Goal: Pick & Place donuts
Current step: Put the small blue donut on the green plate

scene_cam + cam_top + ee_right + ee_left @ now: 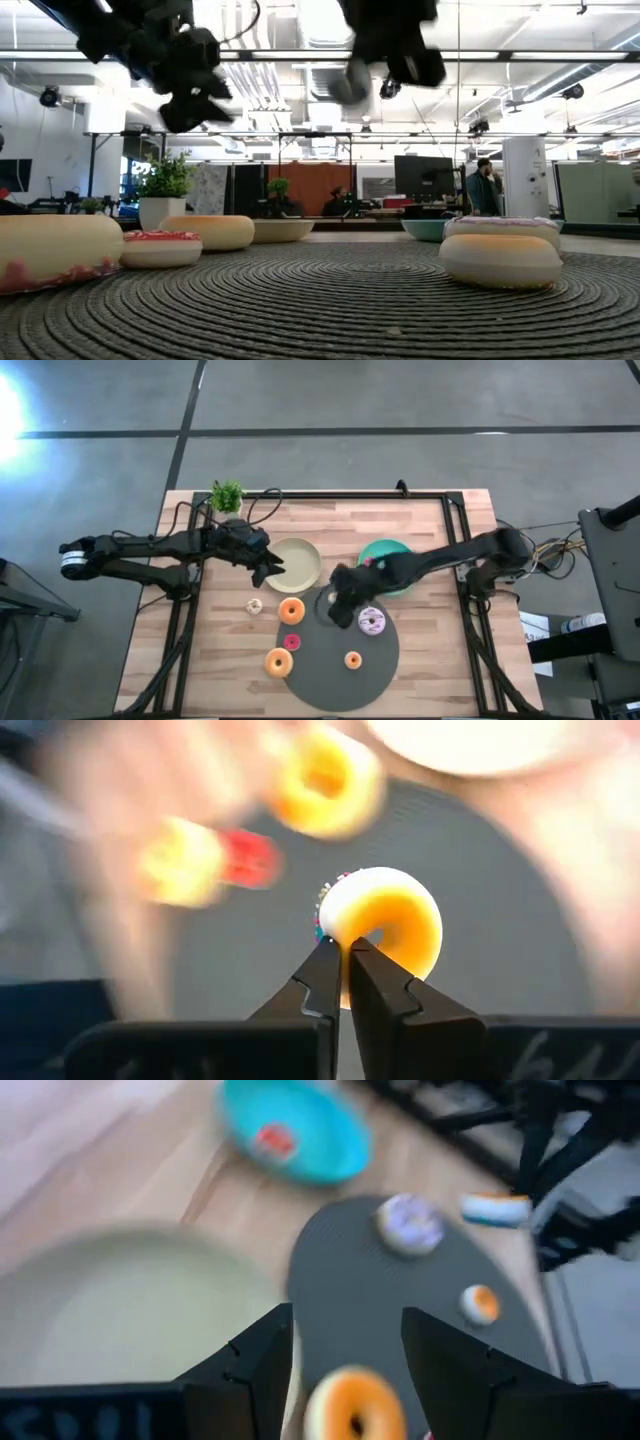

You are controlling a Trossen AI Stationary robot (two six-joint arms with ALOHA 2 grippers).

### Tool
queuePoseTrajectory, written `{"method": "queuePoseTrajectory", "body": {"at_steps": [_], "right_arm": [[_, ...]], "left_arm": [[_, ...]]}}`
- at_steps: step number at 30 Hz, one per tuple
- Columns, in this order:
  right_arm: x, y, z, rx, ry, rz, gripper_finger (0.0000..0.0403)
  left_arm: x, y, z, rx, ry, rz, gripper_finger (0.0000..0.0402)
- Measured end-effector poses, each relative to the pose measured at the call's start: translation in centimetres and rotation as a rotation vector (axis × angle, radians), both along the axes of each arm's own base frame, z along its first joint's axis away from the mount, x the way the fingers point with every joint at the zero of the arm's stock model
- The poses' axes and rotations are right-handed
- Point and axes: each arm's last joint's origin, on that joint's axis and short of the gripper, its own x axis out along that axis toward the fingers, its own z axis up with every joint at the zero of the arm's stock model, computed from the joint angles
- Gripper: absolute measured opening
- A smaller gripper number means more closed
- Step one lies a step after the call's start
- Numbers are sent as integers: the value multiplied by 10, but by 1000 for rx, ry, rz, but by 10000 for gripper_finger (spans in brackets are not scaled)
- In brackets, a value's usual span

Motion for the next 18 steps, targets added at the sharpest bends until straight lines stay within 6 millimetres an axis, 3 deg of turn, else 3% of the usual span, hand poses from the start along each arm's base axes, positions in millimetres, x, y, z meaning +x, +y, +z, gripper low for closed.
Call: {"method": "queuePoseTrajectory", "body": {"at_steps": [4,8,11,18], "right_arm": [[-17,-19,30,217,-313,-23,9],[-33,-33,38,303,-590,-100,9],[-41,-39,35,342,-794,-262,9],[-59,-39,17,348,-1175,-779,9]], "left_arm": [[8,-5,20,110,-252,-245,163],[14,-7,38,249,-477,-317,163],[17,-4,50,330,-571,-238,163],[20,0,58,659,-527,50,163]]}}
